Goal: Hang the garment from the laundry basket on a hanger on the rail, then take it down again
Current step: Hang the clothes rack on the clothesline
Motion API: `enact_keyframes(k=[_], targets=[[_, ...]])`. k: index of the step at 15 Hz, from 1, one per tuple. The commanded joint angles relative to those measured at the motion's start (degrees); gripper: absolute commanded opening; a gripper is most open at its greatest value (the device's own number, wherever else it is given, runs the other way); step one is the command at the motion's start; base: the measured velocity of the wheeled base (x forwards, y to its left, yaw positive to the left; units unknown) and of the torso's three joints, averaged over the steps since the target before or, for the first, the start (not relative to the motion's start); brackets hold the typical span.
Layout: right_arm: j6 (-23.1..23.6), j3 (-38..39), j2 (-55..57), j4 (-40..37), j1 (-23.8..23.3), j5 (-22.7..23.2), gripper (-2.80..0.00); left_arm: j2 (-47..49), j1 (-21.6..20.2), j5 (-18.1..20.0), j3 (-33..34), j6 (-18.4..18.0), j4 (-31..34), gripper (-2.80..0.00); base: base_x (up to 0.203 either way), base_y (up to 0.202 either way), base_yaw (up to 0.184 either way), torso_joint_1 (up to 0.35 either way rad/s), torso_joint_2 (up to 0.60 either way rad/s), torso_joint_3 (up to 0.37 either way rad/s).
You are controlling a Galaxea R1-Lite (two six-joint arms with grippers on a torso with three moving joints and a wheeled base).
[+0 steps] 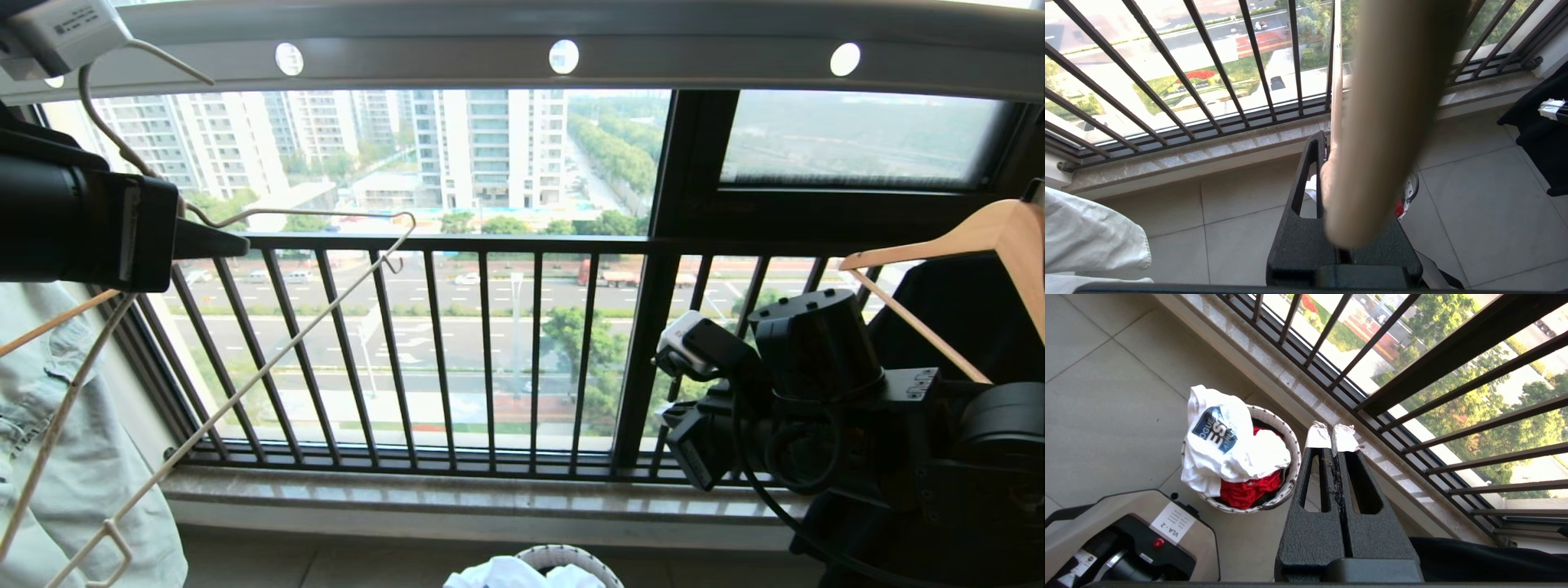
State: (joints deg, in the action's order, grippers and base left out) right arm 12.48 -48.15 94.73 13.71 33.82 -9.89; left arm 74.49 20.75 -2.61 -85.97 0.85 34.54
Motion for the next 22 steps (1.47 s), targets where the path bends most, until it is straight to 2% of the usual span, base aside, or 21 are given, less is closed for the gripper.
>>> enact_keyframes(k=[1,9,11,13,22], targets=[[0.09,-0.01,0.1,0.08,0.02,-0.05,-2.8,4.24,-0.01,-0.11,-2.73,0.03,0.18,-2.8,0.0,0.0,0.0,0.0,0.0,0.0],[0.09,-0.01,0.38,0.11,0.02,-0.05,-2.8,11.55,-0.24,-0.35,-11.66,-0.2,-0.04,-2.8,0.0,0.0,0.0,0.0,0.0,0.0],[0.09,-0.01,0.72,0.17,0.02,-0.05,-2.8,14.47,-1.03,-1.62,-14.7,-2.78,-0.1,-2.8,0.0,0.0,0.0,0.0,0.0,0.0],[0.12,-0.01,0.72,0.11,0.02,-0.05,-2.8,16.79,-1.21,-2.76,-17.34,-3.68,0.08,-2.8,0.0,0.0,0.0,0.0,0.0,0.0],[0.18,-0.01,0.72,0.09,-0.07,0.04,-2.8,20.4,-2.03,-3.89,-18.32,-4.62,-0.51,-2.8,0.0,0.0,0.0,0.0,0.0,0.0]])
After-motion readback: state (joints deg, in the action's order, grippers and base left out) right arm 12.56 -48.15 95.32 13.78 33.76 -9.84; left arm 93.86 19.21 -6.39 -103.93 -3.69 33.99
